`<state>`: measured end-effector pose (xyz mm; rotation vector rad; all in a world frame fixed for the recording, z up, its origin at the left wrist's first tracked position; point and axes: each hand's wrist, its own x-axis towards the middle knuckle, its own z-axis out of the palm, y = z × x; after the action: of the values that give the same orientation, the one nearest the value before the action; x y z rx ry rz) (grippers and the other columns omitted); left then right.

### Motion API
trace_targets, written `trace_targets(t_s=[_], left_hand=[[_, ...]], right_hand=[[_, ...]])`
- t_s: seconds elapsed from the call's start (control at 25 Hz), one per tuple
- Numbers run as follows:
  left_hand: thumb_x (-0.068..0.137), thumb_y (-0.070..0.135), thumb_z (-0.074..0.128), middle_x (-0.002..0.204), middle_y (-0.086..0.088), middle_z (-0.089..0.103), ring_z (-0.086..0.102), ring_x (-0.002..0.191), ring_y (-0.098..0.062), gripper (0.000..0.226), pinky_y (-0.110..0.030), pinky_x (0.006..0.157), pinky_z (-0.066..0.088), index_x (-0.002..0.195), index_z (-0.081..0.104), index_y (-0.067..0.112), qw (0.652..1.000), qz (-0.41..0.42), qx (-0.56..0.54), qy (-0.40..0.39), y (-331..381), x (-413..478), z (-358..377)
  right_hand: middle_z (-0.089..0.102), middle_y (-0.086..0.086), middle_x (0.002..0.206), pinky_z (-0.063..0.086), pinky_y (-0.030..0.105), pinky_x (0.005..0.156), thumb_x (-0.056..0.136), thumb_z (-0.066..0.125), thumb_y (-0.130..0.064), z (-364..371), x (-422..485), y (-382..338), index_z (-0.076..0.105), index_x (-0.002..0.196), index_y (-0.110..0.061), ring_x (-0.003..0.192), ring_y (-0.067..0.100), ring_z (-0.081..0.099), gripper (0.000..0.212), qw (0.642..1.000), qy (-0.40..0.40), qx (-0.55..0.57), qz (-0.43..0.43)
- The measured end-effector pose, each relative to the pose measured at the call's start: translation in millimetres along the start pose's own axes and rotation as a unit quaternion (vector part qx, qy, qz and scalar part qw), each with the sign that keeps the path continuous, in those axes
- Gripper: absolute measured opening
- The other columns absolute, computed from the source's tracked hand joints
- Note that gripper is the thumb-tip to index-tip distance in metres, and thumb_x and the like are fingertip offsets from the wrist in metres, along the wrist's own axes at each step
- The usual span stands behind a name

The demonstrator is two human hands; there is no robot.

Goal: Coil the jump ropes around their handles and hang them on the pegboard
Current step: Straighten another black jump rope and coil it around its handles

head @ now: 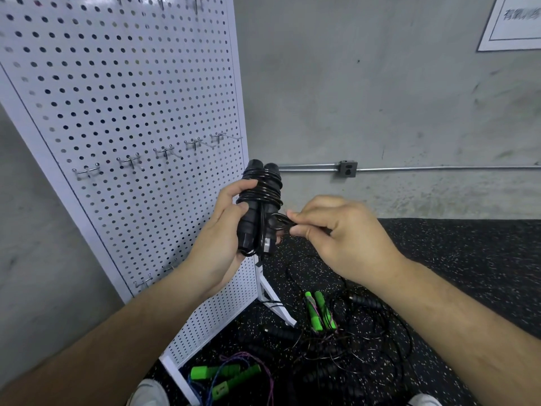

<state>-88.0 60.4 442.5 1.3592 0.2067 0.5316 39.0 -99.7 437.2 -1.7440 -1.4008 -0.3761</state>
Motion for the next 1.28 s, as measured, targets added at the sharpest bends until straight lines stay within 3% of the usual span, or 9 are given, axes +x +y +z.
trace_targets(t_s=[0.12, 0.24, 0.4, 0.48, 0.64, 0.84, 0.96, 1.12, 1.28], left_hand=[[0.108, 0.01, 0.029, 0.115, -0.017, 0.072, 0.068, 0.101, -0.032, 0.039, -0.053, 0.091, 0.057, 0.126, 0.057, 0.031, 1.0, 0.001, -0.019, -0.007, -1.2, 1.3, 2.1], [0.108, 0.011, 0.028, 0.115, -0.017, 0.072, 0.069, 0.099, -0.03, 0.039, -0.054, 0.092, 0.057, 0.129, 0.056, 0.03, 1.0, 0.0, -0.03, -0.001, -1.7, 3.1, 1.8], [0.107, 0.013, 0.036, 0.117, -0.013, 0.071, 0.066, 0.103, -0.03, 0.036, -0.06, 0.099, 0.049, 0.126, 0.057, 0.035, 1.0, 0.002, -0.01, -0.023, -4.9, 3.6, 1.0], [0.102, 0.017, 0.049, 0.115, -0.011, 0.071, 0.064, 0.104, -0.028, 0.032, -0.05, 0.095, 0.051, 0.125, 0.057, 0.037, 0.999, 0.002, -0.008, -0.047, -7.6, 2.7, 0.5], [0.086, 0.013, 0.061, 0.119, -0.008, 0.069, 0.065, 0.106, -0.022, 0.053, -0.033, 0.088, 0.052, 0.134, 0.05, 0.033, 0.995, 0.027, -0.033, -0.09, -9.6, 0.9, -4.8], [0.083, 0.004, 0.062, 0.126, -0.012, 0.066, 0.064, 0.112, -0.022, 0.067, -0.03, 0.092, 0.055, 0.141, 0.043, 0.032, 0.993, 0.027, -0.026, -0.109, -10.3, 1.0, -10.2], [0.085, 0.004, 0.061, 0.127, -0.011, 0.066, 0.062, 0.114, -0.021, 0.066, -0.031, 0.096, 0.052, 0.141, 0.042, 0.033, 0.993, 0.027, -0.013, -0.111, -11.0, 0.9, -12.1], [0.086, 0.007, 0.063, 0.124, -0.009, 0.067, 0.062, 0.115, -0.02, 0.068, -0.032, 0.1, 0.05, 0.143, 0.039, 0.035, 0.993, 0.024, 0.01, -0.112, -11.3, -2.2, -14.3], [0.082, 0.001, 0.06, 0.12, -0.008, 0.068, 0.064, 0.109, -0.019, 0.07, -0.03, 0.092, 0.054, 0.141, 0.043, 0.035, 0.994, 0.037, 0.003, -0.105, -7.2, -4.0, -17.3]], right_hand=[[0.066, -0.009, 0.083, 0.048, 0.022, 0.069, 0.091, 0.073, -0.022, 1.6, -0.9, -2.0, 0.079, 0.107, -0.02, 0.078, 0.008, 0.061, 0.017, 1.0, -0.009, -0.005, 0.009], [0.067, -0.011, 0.086, 0.054, 0.032, 0.075, 0.091, 0.073, -0.019, -1.5, -1.7, 2.0, 0.079, 0.106, -0.017, 0.084, 0.009, 0.065, 0.016, 1.0, -0.018, -0.017, 0.019], [0.064, -0.011, 0.08, 0.048, 0.019, 0.072, 0.09, 0.075, -0.019, 6.1, -2.6, -2.7, 0.08, 0.104, -0.017, 0.079, 0.005, 0.061, 0.015, 1.0, -0.005, -0.002, 0.028], [0.062, -0.011, 0.077, 0.044, 0.016, 0.07, 0.088, 0.076, -0.017, 15.8, -4.8, -10.1, 0.08, 0.101, -0.016, 0.077, 0.006, 0.06, 0.013, 0.998, 0.023, 0.022, 0.05], [0.066, -0.014, 0.079, 0.042, 0.007, 0.074, 0.086, 0.078, -0.012, 25.6, -5.8, -18.7, 0.08, 0.098, -0.017, 0.082, 0.002, 0.063, 0.013, 0.981, 0.08, 0.109, 0.137], [0.07, -0.011, 0.079, 0.049, 0.019, 0.074, 0.086, 0.078, -0.014, 39.7, -7.7, -25.8, 0.079, 0.088, -0.024, 0.072, 0.001, 0.064, 0.01, 0.941, 0.089, 0.229, 0.233], [0.066, -0.007, 0.077, 0.045, 0.014, 0.073, 0.086, 0.078, -0.009, 40.2, -6.8, -23.9, 0.08, 0.094, -0.018, 0.078, 0.008, 0.063, 0.012, 0.97, 0.099, 0.162, 0.152], [0.062, -0.006, 0.081, 0.049, 0.02, 0.07, 0.088, 0.074, -0.003, 36.2, -5.0, -18.7, 0.08, 0.097, -0.01, 0.079, 0.011, 0.062, 0.013, 0.989, 0.078, 0.114, 0.043], [0.06, -0.01, 0.081, 0.046, 0.016, 0.074, 0.087, 0.074, -0.005, 38.7, -1.5, -18.9, 0.079, 0.091, -0.012, 0.079, 0.009, 0.061, 0.009, 0.988, 0.058, 0.13, 0.055]])
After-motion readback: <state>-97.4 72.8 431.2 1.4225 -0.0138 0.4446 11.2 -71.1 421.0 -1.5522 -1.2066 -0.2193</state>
